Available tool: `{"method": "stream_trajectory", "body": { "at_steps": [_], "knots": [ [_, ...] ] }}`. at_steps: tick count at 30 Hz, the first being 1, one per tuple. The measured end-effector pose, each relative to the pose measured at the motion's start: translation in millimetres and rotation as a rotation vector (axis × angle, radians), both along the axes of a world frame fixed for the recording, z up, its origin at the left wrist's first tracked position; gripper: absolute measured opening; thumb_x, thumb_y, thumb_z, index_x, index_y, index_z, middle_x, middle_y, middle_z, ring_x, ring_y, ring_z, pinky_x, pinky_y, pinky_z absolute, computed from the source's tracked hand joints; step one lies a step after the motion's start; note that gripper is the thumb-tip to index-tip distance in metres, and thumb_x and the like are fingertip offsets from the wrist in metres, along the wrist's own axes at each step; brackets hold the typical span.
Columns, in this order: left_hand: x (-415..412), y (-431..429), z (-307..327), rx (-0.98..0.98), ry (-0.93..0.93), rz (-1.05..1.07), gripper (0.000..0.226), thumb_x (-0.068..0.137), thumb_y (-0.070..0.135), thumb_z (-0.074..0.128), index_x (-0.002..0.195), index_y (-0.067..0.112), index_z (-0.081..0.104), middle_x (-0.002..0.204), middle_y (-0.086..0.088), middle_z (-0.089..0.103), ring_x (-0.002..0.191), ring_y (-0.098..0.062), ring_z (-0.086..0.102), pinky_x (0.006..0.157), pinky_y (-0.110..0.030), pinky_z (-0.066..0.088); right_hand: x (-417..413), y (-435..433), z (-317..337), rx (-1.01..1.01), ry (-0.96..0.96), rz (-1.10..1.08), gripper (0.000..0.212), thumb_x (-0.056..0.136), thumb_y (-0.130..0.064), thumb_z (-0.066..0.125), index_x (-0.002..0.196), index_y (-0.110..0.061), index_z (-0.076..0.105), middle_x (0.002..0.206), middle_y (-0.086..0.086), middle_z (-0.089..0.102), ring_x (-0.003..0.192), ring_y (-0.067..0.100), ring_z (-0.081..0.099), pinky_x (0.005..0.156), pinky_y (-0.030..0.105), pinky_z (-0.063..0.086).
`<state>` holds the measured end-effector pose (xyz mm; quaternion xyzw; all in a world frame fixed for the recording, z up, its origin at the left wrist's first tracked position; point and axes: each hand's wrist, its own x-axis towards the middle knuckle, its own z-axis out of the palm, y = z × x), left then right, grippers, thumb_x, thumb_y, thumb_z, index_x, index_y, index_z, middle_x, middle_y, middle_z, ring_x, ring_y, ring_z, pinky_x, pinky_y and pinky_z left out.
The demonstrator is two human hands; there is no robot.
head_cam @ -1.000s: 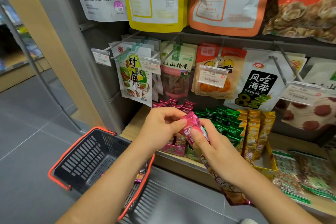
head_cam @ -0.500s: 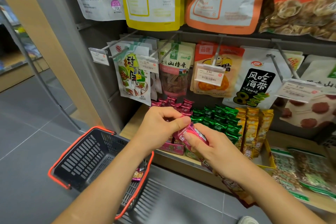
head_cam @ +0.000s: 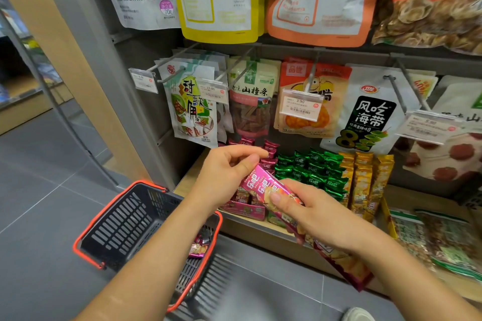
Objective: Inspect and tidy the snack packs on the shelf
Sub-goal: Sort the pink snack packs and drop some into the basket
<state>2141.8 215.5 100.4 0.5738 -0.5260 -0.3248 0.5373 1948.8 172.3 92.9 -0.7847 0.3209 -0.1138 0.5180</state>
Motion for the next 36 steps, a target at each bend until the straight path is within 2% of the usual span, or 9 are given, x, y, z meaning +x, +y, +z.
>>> {"method": "stream_trajectory", "body": {
  "at_steps": [3, 5, 10, 14, 19, 23, 28, 33, 36],
  "knots": [
    [8, 3, 9, 0.069, 0.014, -0.102, 0.008, 0.081, 0.035, 0.07, 0.082, 0.032, 0.077, 0.086, 0.005, 0.072, 0.077, -0.007, 0.064, 0.064, -0.02, 0.05, -4, -3, 2, -0.064, 0.014, 0.006, 0.039, 0.088, -0.061, 0.044, 0.11, -0.033, 0.059, 0.08, 0.0, 0.065, 0.058, 0.013, 0.059, 0.055, 0.038, 0.056],
    [13, 4, 11, 0.089, -0.071, -0.149, 0.015, 0.072, 0.041, 0.076, 0.083, 0.03, 0.076, 0.084, 0.004, 0.071, 0.078, -0.013, 0.064, 0.068, -0.024, 0.053, -7, -5, 3, -0.094, 0.038, 0.022, 0.033, 0.092, -0.057, 0.044, 0.11, -0.035, 0.06, 0.073, -0.007, 0.063, 0.055, 0.005, 0.055, 0.056, 0.036, 0.055],
    [14, 3, 8, 0.111, -0.257, -0.128, 0.016, 0.072, 0.019, 0.083, 0.077, 0.034, 0.078, 0.08, 0.014, 0.071, 0.08, -0.005, 0.066, 0.07, -0.019, 0.051, -7, -6, 1, -0.158, 0.091, 0.076, 0.035, 0.091, -0.061, 0.044, 0.123, -0.049, 0.053, 0.085, -0.003, 0.068, 0.062, 0.003, 0.059, 0.063, 0.032, 0.054],
    [22, 4, 9, 0.028, -0.386, 0.053, 0.027, 0.073, 0.008, 0.082, 0.069, 0.034, 0.075, 0.067, 0.017, 0.068, 0.071, 0.002, 0.064, 0.067, -0.012, 0.048, -15, -12, 9, -0.107, 0.192, 0.173, 0.049, 0.089, -0.047, 0.064, 0.126, -0.058, 0.035, 0.102, -0.015, 0.064, 0.079, 0.006, 0.067, 0.068, 0.022, 0.057],
    [36, 6, 5, 0.005, -0.55, 0.167, 0.013, 0.08, 0.013, 0.078, 0.082, 0.025, 0.078, 0.078, 0.02, 0.067, 0.079, 0.005, 0.062, 0.071, -0.007, 0.045, -22, -17, 12, -0.163, 0.215, 0.07, 0.032, 0.093, -0.039, 0.06, 0.124, -0.038, 0.052, 0.084, -0.011, 0.064, 0.065, 0.006, 0.064, 0.058, 0.022, 0.053],
    [31, 8, 0, -0.057, -0.714, 0.051, 0.012, 0.084, 0.017, 0.074, 0.094, 0.023, 0.079, 0.095, 0.016, 0.064, 0.092, 0.003, 0.058, 0.079, -0.014, 0.047, -20, -17, 8, -0.286, 0.258, 0.049, 0.026, 0.094, -0.043, 0.056, 0.12, -0.037, 0.056, 0.093, -0.011, 0.066, 0.075, 0.012, 0.065, 0.067, 0.038, 0.057],
    [19, 9, -1, -0.143, -0.867, -0.021, 0.016, 0.083, 0.022, 0.076, 0.099, 0.023, 0.079, 0.097, 0.008, 0.069, 0.098, -0.009, 0.059, 0.086, -0.033, 0.052, -21, -20, 5, -0.364, 0.293, 0.038, 0.033, 0.093, -0.046, 0.056, 0.125, -0.036, 0.055, 0.098, -0.015, 0.064, 0.081, 0.004, 0.061, 0.068, 0.024, 0.053],
    [5, 12, 0, -0.154, -0.925, -0.114, 0.024, 0.08, 0.032, 0.077, 0.103, 0.024, 0.077, 0.101, 0.008, 0.073, 0.098, -0.009, 0.063, 0.085, -0.035, 0.054, -20, -19, 5, -0.37, 0.307, 0.046, 0.027, 0.093, -0.046, 0.058, 0.117, -0.035, 0.06, 0.087, -0.012, 0.067, 0.074, 0.003, 0.061, 0.067, 0.029, 0.054],
    [-2, 10, -3, -0.169, -0.916, -0.149, 0.021, 0.077, 0.026, 0.08, 0.098, 0.021, 0.079, 0.094, 0.006, 0.074, 0.091, -0.012, 0.066, 0.079, -0.037, 0.055, -21, -19, 6, -0.367, 0.318, 0.055, 0.025, 0.091, -0.044, 0.061, 0.114, -0.033, 0.063, 0.082, -0.011, 0.066, 0.067, -0.003, 0.059, 0.057, 0.02, 0.046]
  ]
}}
